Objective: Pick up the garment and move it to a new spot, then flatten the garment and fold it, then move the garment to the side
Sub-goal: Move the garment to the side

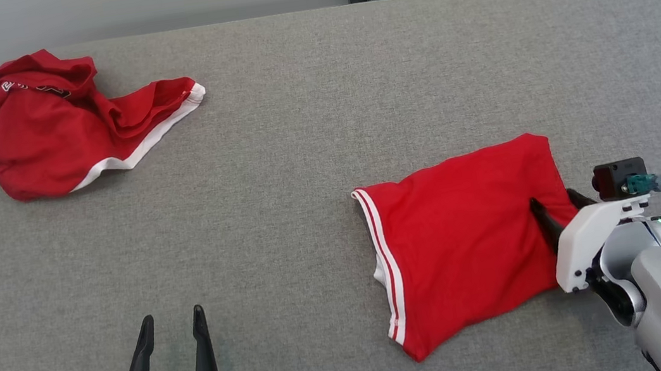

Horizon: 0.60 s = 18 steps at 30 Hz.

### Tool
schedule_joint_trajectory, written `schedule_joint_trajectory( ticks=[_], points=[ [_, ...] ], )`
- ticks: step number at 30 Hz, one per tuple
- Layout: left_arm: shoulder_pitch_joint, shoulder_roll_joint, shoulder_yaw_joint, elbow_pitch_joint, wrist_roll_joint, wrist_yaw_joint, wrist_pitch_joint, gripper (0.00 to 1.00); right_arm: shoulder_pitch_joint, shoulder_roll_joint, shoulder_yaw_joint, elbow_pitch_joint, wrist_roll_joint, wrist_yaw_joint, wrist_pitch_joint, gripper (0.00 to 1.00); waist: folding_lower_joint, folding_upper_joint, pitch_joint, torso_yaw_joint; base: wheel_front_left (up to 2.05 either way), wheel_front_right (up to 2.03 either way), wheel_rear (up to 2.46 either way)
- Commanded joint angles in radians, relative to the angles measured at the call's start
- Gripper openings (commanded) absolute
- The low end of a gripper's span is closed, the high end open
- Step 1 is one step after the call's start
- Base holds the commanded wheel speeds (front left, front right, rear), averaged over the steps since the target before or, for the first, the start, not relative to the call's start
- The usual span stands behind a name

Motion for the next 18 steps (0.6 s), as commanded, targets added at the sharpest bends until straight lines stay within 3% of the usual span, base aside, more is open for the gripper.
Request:
schedule_joint_trajectory(
  ticks=[1,9,15,18],
  points=[
    [-0.015,0.002,0.003,-0.001,-0.001,0.006,-0.003,1.00,-0.017,0.008,0.006,0.014,0.029,-0.001,-0.009,0.00,0.0000,0.0005,0.006,-0.007,0.00,0.00,0.00],
    [-0.035,0.002,0.011,-0.026,0.025,0.010,-0.003,1.00,-0.088,-0.023,0.047,0.033,0.102,-0.002,-0.050,0.00,0.0000,0.0005,0.045,-0.152,0.00,0.00,0.00],
    [-0.096,0.002,0.025,-0.015,0.080,-0.017,-0.003,1.00,-0.159,-0.063,0.049,0.085,0.122,-0.002,-0.107,0.00,0.0000,0.0005,0.108,-0.298,0.00,0.00,0.00],
    [-0.135,0.002,0.023,-0.006,0.102,-0.030,-0.003,1.00,-0.198,-0.085,0.053,0.103,0.113,-0.002,-0.144,0.00,0.0000,0.0005,0.149,-0.322,0.00,0.00,0.00]
  ],
)
